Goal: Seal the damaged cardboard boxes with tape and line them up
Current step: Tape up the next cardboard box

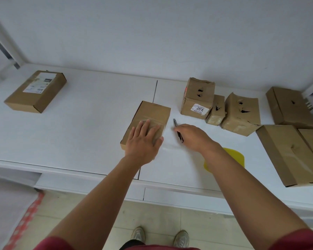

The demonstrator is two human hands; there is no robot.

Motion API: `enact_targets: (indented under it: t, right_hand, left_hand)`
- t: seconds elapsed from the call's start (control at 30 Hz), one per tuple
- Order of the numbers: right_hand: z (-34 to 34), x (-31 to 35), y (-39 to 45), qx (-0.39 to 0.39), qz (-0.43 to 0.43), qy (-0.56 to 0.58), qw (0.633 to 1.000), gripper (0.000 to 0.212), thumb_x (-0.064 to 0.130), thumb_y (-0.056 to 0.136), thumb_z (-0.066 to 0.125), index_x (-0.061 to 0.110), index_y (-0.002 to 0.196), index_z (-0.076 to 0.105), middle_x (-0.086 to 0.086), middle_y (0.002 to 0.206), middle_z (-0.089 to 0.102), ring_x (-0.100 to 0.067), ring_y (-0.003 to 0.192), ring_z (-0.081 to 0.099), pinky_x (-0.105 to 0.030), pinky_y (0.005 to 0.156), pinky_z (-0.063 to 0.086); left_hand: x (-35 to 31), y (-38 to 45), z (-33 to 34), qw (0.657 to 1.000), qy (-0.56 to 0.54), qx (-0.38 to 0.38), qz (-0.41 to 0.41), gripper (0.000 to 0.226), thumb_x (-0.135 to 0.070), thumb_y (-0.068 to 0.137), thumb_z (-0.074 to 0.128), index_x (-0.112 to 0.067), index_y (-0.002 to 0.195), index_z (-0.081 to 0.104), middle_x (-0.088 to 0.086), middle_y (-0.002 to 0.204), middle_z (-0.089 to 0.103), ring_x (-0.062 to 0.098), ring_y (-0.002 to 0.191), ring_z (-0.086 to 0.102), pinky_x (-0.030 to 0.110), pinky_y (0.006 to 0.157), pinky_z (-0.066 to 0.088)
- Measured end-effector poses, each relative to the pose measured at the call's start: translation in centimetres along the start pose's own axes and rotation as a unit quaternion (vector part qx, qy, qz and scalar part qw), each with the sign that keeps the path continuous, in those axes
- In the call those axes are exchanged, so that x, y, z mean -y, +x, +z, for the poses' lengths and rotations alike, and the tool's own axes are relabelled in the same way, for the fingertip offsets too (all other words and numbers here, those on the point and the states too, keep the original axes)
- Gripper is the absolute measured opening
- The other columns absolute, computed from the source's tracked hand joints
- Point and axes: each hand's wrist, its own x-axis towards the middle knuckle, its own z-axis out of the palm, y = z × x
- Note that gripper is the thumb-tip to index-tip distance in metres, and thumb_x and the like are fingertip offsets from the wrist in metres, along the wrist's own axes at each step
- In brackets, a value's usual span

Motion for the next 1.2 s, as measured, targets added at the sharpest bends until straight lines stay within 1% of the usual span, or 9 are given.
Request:
enact_targets:
  t: [0.1, 0.2, 0.47, 0.63, 0.83, 0.9, 0.97, 1.07, 1.2]
  right_hand:
    - [-0.1, -1.3, -0.6, 0.036, 0.015, 0.030, 0.999, 0.060, -0.004, 0.093, 0.041, 0.025, 0.145, 0.048, 0.002, 0.145, 0.048, -0.023, 0.131, 0.047, -0.023, 0.090, 0.033]
    - [-0.9, -2.3, -1.3, -0.015, 0.016, 0.111, 0.994, 0.069, -0.010, 0.087, 0.039, 0.032, 0.139, 0.054, 0.003, 0.141, 0.053, -0.019, 0.128, 0.048, -0.020, 0.088, 0.033]
    - [-1.4, -1.5, -0.5, -0.185, 0.070, 0.277, 0.940, 0.031, 0.002, 0.095, 0.050, 0.010, 0.120, 0.067, -0.003, 0.112, 0.067, -0.016, 0.103, 0.060, -0.021, 0.090, 0.040]
    - [-2.0, -0.2, -0.4, -0.300, 0.045, 0.270, 0.914, 0.019, 0.006, 0.093, 0.053, 0.010, 0.098, 0.071, 0.002, 0.081, 0.068, -0.021, 0.078, 0.063, -0.034, 0.072, 0.050]
    - [-4.3, 0.9, -2.3, -0.409, 0.027, 0.180, 0.894, 0.019, 0.006, 0.087, 0.049, 0.001, 0.084, 0.067, -0.010, 0.079, 0.069, -0.027, 0.070, 0.059, -0.040, 0.064, 0.050]
    - [-5.6, -0.1, -3.7, -0.338, 0.065, 0.113, 0.932, 0.018, 0.018, 0.091, 0.048, 0.010, 0.086, 0.065, -0.005, 0.078, 0.065, -0.025, 0.070, 0.054, -0.034, 0.061, 0.044]
    - [-6.2, -2.4, -6.0, -0.194, 0.138, 0.010, 0.971, 0.026, 0.040, 0.090, 0.042, 0.021, 0.080, 0.055, 0.002, 0.075, 0.056, -0.025, 0.074, 0.051, -0.032, 0.062, 0.039]
    - [-5.2, -5.0, -9.9, -0.013, 0.242, -0.022, 0.970, 0.046, 0.063, 0.089, 0.038, 0.022, 0.085, 0.057, 0.005, 0.088, 0.061, -0.021, 0.088, 0.057, -0.037, 0.076, 0.044]
    - [-3.3, -5.7, -12.3, 0.003, 0.240, 0.133, 0.962, 0.042, 0.056, 0.089, 0.051, 0.017, 0.077, 0.060, 0.001, 0.081, 0.062, -0.015, 0.078, 0.059, -0.032, 0.067, 0.044]
  left_hand:
    - [0.6, 0.3, -0.2, 1.000, -0.002, 0.005, -0.029, 0.058, -0.059, 0.099, 0.023, -0.040, 0.153, 0.021, -0.004, 0.166, 0.008, 0.018, 0.152, -0.001, 0.038, 0.122, -0.002]
    - [0.9, 0.4, -0.3, 0.999, 0.005, 0.001, -0.032, 0.060, -0.061, 0.097, 0.023, -0.041, 0.153, 0.021, -0.004, 0.166, 0.009, 0.018, 0.152, 0.001, 0.038, 0.122, -0.001]
    - [0.3, 0.2, -0.7, 0.999, 0.039, 0.011, -0.015, 0.067, -0.046, 0.092, 0.043, -0.035, 0.153, 0.018, 0.002, 0.166, 0.006, 0.025, 0.152, -0.002, 0.043, 0.123, 0.001]
    - [0.2, 0.2, -0.8, 0.999, 0.019, 0.014, -0.031, 0.064, -0.065, 0.095, 0.028, -0.038, 0.153, 0.020, 0.000, 0.166, 0.005, 0.022, 0.152, -0.002, 0.042, 0.123, -0.001]
    - [-0.7, 0.2, -0.6, 0.999, 0.043, -0.007, -0.031, 0.055, -0.045, 0.098, 0.035, -0.034, 0.151, 0.024, 0.003, 0.164, 0.010, 0.026, 0.151, 0.002, 0.046, 0.122, 0.003]
    - [-0.6, 0.2, -0.6, 0.998, 0.047, -0.007, -0.030, 0.057, -0.045, 0.098, 0.037, -0.033, 0.152, 0.024, 0.004, 0.164, 0.011, 0.026, 0.151, 0.002, 0.046, 0.122, 0.003]
    - [-0.5, 0.2, -0.6, 0.999, 0.041, -0.001, -0.029, 0.060, -0.047, 0.097, 0.039, -0.032, 0.152, 0.023, 0.005, 0.165, 0.009, 0.026, 0.152, 0.000, 0.046, 0.122, 0.002]
    - [-0.4, 0.3, -0.4, 0.998, 0.052, 0.005, -0.029, 0.062, -0.048, 0.097, 0.040, -0.030, 0.153, 0.020, 0.005, 0.165, 0.005, 0.027, 0.152, -0.002, 0.047, 0.122, 0.002]
    - [-0.7, 0.3, -0.4, 0.997, 0.070, 0.006, -0.027, 0.062, -0.044, 0.096, 0.040, -0.028, 0.152, 0.018, 0.008, 0.165, 0.005, 0.030, 0.152, -0.002, 0.049, 0.122, 0.003]
